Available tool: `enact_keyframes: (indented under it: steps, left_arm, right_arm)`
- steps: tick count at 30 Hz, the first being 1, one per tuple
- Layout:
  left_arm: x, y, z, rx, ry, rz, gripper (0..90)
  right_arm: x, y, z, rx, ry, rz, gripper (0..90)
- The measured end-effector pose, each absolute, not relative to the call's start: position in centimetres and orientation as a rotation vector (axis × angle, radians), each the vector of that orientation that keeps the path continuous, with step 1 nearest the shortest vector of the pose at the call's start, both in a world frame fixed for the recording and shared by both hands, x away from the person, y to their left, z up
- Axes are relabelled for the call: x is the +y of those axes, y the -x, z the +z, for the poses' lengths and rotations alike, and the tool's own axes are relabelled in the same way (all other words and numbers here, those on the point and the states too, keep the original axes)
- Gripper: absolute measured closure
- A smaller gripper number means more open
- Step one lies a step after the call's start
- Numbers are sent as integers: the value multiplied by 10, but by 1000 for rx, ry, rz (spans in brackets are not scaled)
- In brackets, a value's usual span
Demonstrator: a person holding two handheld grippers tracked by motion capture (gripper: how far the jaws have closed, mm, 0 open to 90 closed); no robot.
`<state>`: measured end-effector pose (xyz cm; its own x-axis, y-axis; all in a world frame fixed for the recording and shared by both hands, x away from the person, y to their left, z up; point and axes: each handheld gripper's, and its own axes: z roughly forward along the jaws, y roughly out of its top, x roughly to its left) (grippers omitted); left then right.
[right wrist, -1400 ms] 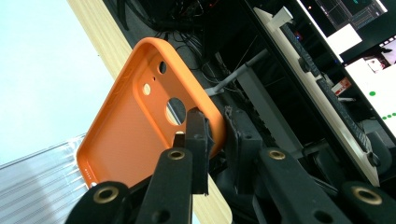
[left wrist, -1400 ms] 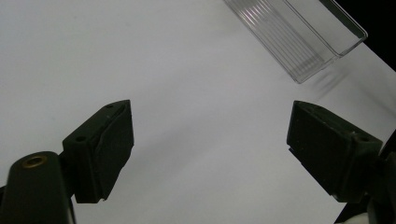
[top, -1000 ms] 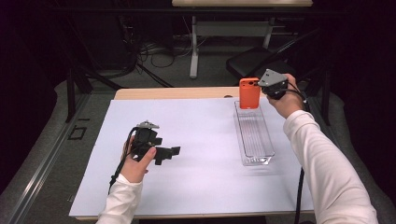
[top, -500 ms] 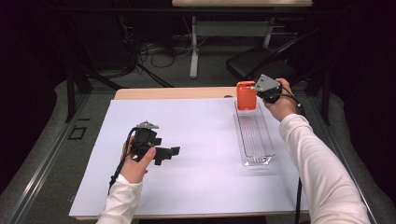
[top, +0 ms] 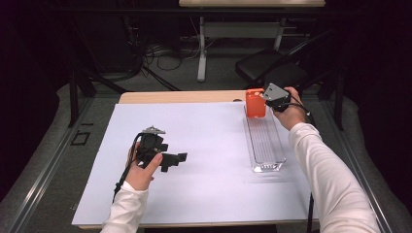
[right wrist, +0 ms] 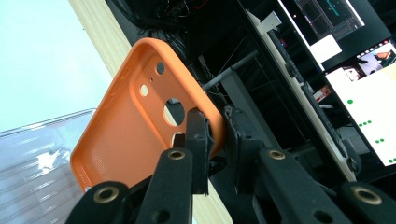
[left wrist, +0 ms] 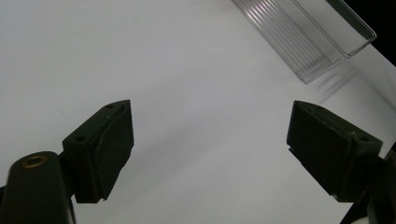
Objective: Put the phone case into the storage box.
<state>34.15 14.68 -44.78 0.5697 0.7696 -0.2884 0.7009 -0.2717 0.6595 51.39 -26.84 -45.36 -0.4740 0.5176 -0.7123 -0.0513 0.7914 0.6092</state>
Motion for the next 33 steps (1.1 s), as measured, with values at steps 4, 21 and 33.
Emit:
enact_keyframes:
  steps: [4, 21, 33]
  left_arm:
    - [146, -342, -448, 1173, -2029, 111, 153]
    - [145, -341, -449, 1173, -2031, 110, 153]
    - [146, -341, -450, 1180, -2033, 113, 153]
  right_arm:
    - [-268, -514, -456, 1956, -347, 712, 804]
    - [-275, -518, -460, 1977, -375, 693, 799]
    - [-283, -526, -463, 1975, -437, 703, 771]
